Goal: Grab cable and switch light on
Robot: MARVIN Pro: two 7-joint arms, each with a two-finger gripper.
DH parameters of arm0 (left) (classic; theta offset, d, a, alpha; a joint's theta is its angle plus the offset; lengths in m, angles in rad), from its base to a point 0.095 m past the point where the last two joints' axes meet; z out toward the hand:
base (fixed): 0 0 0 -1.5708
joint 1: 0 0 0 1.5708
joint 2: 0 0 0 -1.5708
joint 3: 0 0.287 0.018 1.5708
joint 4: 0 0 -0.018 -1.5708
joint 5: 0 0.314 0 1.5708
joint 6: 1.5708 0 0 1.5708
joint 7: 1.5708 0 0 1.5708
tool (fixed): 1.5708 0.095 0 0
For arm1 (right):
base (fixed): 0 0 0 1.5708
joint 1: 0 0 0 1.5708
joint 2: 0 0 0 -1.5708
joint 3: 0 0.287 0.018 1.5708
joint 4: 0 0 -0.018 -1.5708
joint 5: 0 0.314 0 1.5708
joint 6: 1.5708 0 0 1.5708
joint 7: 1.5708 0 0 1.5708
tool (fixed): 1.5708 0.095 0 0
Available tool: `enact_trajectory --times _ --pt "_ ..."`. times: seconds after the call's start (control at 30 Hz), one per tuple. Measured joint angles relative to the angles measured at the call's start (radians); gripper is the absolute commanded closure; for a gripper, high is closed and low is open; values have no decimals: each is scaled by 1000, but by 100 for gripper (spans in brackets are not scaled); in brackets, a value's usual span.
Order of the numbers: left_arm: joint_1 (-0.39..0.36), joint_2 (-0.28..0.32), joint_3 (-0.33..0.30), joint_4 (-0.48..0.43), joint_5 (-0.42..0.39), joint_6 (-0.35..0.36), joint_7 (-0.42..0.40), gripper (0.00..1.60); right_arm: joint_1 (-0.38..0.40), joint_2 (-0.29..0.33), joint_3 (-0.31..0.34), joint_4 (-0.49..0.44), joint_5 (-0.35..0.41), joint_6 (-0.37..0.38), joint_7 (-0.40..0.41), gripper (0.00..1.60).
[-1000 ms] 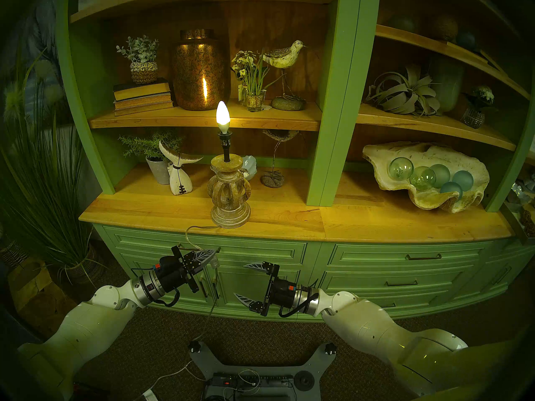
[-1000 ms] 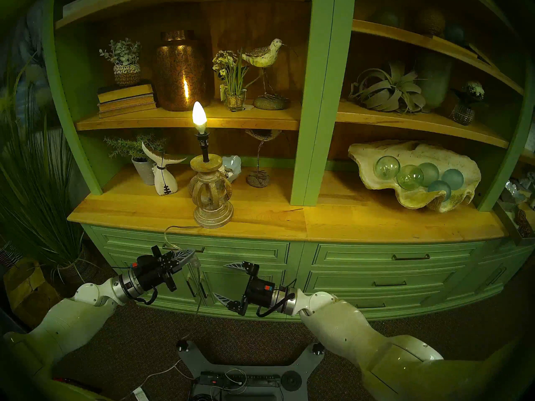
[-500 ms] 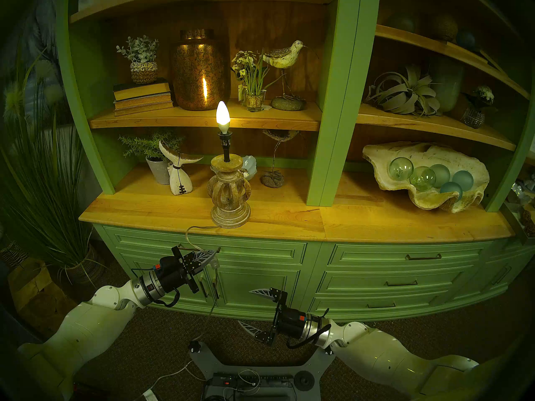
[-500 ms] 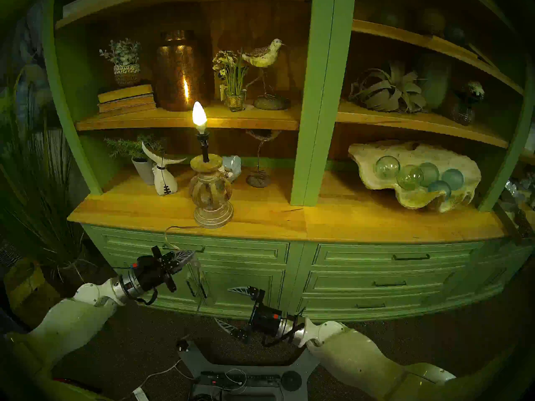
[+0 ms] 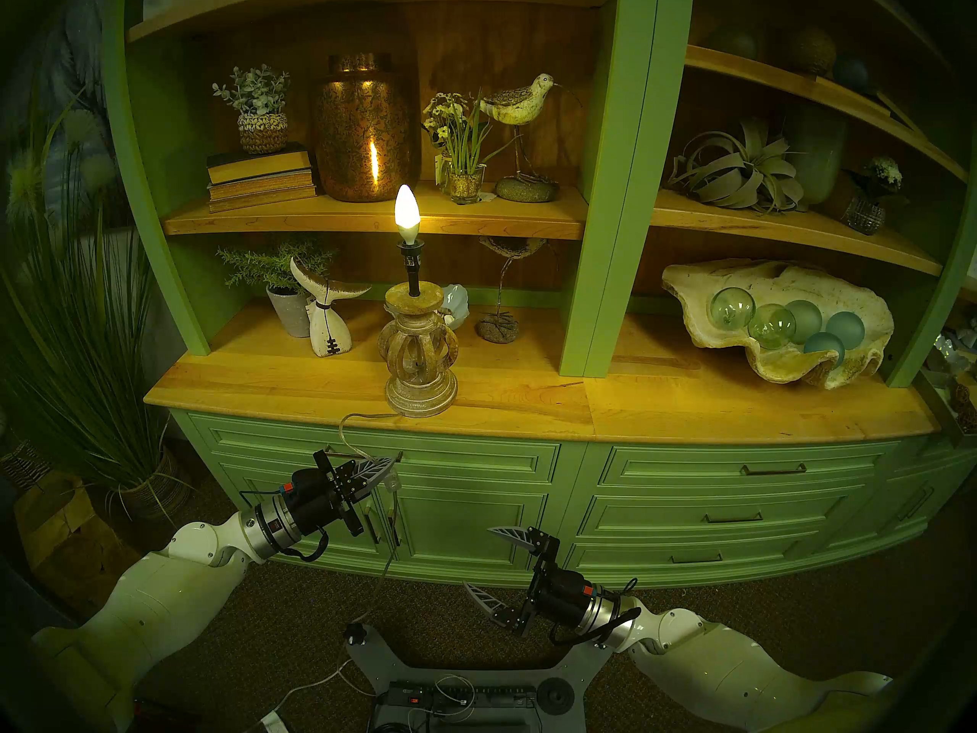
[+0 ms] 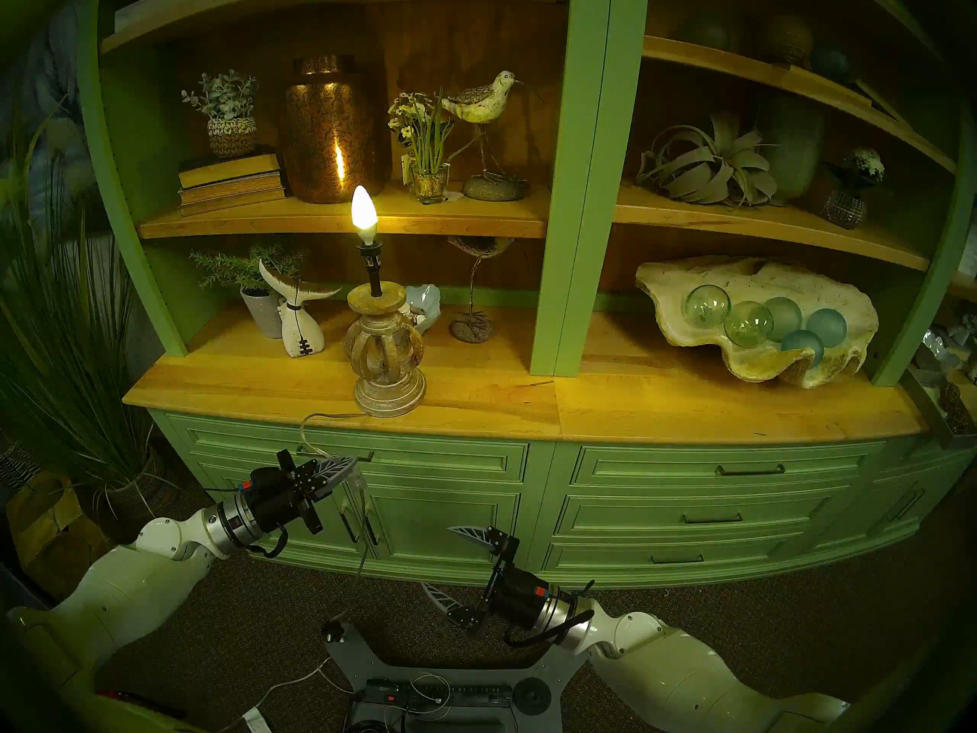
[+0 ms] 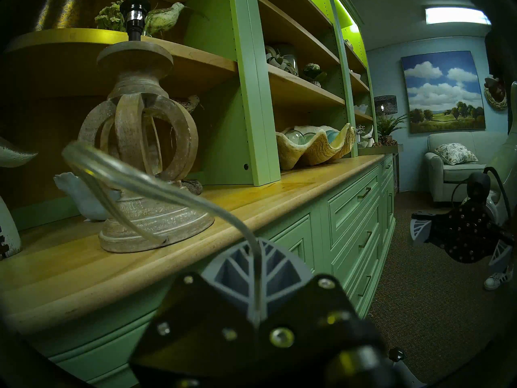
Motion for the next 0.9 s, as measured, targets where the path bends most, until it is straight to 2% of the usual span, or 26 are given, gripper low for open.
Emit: enact_trajectory --times 0.4,0.7,0.9 --pt "24 6 0 -5 -4 0 -2 0 -125 24 82 -131 -14 0 -29 0" --pt "109 28 -4 -2 -13 -7 7 0 -205 26 140 -233 -60 0 -40 0" --pt "171 41 -16 70 -17 -21 35 0 -251 20 178 -309 -91 0 -44 0"
